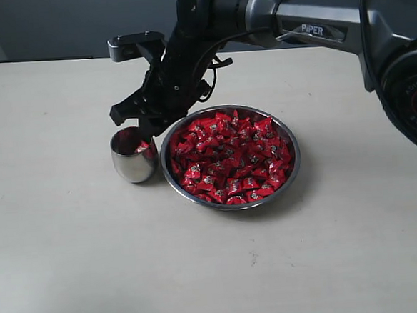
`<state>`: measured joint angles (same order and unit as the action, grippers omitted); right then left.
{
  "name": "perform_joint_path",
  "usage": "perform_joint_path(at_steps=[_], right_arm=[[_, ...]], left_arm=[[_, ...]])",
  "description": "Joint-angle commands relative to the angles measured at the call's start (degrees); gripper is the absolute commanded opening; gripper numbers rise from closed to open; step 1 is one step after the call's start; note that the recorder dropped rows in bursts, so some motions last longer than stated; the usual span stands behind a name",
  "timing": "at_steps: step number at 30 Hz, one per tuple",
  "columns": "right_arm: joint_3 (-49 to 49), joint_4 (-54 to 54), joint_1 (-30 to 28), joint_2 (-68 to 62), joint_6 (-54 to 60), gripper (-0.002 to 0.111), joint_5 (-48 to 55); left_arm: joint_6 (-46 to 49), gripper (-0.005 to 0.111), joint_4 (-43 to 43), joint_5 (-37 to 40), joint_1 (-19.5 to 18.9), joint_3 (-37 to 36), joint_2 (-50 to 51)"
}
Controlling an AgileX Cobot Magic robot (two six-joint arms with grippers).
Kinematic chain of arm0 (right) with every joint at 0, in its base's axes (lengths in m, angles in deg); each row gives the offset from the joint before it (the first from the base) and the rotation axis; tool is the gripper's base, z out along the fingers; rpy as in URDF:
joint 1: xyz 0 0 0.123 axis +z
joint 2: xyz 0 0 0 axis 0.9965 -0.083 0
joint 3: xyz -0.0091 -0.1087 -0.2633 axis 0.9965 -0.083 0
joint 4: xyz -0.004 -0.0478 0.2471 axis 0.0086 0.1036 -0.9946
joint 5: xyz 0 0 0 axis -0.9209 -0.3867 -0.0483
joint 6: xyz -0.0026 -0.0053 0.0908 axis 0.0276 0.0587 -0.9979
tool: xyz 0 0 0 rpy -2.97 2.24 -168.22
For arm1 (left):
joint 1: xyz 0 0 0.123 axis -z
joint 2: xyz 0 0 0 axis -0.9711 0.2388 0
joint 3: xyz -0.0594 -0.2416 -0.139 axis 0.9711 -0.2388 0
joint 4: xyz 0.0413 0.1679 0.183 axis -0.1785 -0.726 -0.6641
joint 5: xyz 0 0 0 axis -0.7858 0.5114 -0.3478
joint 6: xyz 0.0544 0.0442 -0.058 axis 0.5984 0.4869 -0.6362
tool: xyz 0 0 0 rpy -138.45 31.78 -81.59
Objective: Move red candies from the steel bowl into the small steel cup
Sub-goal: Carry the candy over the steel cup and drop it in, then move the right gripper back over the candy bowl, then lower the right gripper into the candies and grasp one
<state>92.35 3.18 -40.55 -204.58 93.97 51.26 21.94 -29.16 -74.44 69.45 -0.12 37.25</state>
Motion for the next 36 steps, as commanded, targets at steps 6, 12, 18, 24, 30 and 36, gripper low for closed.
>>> perform_joint_path(at_steps=[6,12,18,24,30,36], right_arm=[[0.1,3.9,0.0,5.3,0.0,0.032,5.0],[-5.1,5.6,-2.5,11.9,0.0,0.032,5.3],[-19.0,5.3,-9.4,19.4,1.0,0.032,0.5],[-34.9,1.0,-15.9,26.3,6.5,0.032,-5.3],[-42.4,-7.9,-16.7,25.9,14.2,0.033,-10.7],[-42.1,-16.5,-16.7,21.6,19.4,0.044,-13.5]], left_arm=[[-0.1,0.000,-0.1,-0.1,-0.1,0.5,-0.3],[-0.1,0.000,-0.1,-0.1,-0.1,0.5,-0.3],[-0.1,0.000,-0.1,-0.1,-0.1,0.5,-0.3],[-0.1,0.000,-0.1,-0.1,-0.1,0.5,-0.3],[-0.1,0.000,-0.1,-0.1,-0.1,0.5,-0.3],[-0.1,0.000,-0.1,-0.1,-0.1,0.5,-0.3]])
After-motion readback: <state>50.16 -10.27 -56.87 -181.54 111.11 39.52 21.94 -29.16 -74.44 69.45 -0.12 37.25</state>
